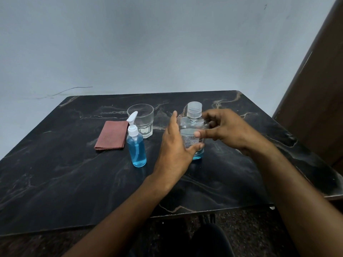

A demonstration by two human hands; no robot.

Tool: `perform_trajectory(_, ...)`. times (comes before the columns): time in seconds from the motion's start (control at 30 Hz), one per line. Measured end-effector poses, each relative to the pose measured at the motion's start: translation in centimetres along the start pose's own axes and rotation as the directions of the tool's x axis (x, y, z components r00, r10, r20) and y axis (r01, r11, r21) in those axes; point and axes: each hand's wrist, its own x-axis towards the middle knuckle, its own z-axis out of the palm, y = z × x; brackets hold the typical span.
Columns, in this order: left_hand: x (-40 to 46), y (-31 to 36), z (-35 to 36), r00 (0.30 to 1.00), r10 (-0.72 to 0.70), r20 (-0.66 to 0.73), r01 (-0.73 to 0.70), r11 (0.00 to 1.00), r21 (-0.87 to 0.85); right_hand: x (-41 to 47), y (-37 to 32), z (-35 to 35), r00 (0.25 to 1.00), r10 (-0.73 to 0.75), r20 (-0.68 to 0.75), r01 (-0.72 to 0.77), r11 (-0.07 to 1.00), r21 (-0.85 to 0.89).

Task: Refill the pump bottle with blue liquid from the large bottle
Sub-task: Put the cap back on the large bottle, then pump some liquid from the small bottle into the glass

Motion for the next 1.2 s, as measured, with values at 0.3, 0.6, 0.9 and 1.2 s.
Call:
perform_trajectory(0.3,-7.0,-1.2,-5.5,0.978,0.146,-0.147,-0.149,0.989,-0.004,4.5,1.2,-0.2,0.97,0.022,-0.241,-0.01,0.999,0.052)
perform_trajectory(0.6,-7.9,-3.6,-10.3,0.88,0.126,-0.459,-0.138,0.99,0.008,9.5,1.9,0.1,0.98,0.161,-0.12,-0.148,0.983,0.108)
perform_trajectory(0.9,-0.4,-7.0,-14.0,0.921,-0.246,-0.303,0.222,0.969,-0.113,9.2,1.9,-0.6,0.978,0.206,0.02,-0.206,0.966,0.157)
perform_trajectory(1.2,5.7,-7.7,-12.7,0.936,-0.352,-0.008,0.35,0.935,-0.06,3.2,0.5,6.3,0.806,-0.159,-0.571,0.086,0.984,-0.153)
